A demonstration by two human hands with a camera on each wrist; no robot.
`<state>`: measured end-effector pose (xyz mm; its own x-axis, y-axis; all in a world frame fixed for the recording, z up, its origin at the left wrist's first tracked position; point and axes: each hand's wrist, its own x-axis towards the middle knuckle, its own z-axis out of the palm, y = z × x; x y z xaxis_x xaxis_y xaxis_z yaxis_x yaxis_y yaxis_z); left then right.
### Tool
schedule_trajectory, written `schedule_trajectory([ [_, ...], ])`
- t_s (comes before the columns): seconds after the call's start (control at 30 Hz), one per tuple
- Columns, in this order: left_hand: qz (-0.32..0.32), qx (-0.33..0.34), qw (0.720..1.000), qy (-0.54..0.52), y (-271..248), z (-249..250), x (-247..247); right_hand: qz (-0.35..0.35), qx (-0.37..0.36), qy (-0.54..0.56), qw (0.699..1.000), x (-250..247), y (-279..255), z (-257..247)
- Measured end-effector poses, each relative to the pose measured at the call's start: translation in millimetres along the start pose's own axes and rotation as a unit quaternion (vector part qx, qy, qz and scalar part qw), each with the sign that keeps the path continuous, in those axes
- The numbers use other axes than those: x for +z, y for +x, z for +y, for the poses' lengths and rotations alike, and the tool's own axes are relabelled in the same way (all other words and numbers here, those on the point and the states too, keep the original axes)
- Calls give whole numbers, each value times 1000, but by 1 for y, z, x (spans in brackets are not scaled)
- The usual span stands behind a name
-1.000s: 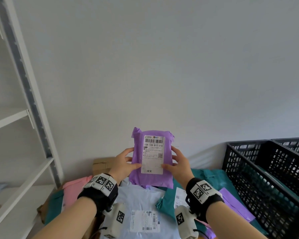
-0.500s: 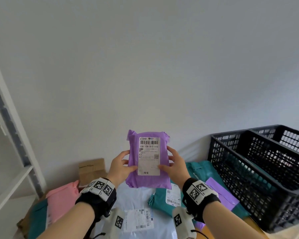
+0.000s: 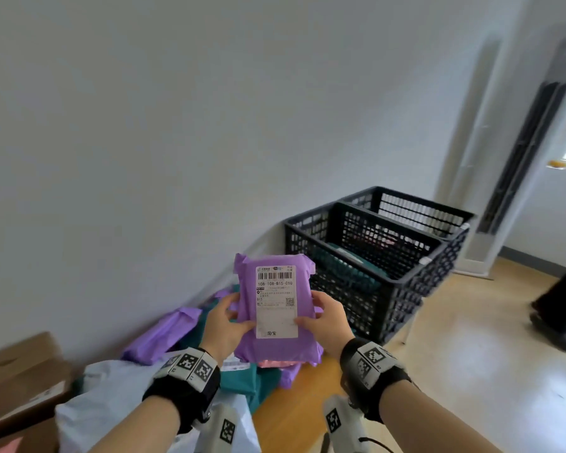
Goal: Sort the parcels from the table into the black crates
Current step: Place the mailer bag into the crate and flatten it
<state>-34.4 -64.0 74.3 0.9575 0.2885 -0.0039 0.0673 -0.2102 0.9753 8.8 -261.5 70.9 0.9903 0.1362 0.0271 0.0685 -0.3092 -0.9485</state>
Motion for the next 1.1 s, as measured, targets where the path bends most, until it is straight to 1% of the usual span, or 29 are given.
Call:
schedule_trajectory([
  [0.17,-63,16,998,17,9,8,74,63,39,16,997,-64,-7,29],
  [0.33,-107,42,993,35,18,24,150,106,46,22,993,-134,-11,53],
  [0.43,-119,46,991,39,21,37,197,119,45,22,992,-178,-5,68],
  [0.57,-127,34,991,29,26,59,262,125,38,14,991,-239,11,84],
  [0.73,-125,48,990,34,36,84,329,115,32,27,992,-312,38,101],
  [0.87,-118,61,990,48,48,106,370,103,25,31,994,-360,65,111],
  [0.97,-126,63,989,52,65,123,393,98,23,41,994,-388,90,115],
  [1.1,-134,78,985,72,100,140,422,94,17,49,994,-418,127,117],
])
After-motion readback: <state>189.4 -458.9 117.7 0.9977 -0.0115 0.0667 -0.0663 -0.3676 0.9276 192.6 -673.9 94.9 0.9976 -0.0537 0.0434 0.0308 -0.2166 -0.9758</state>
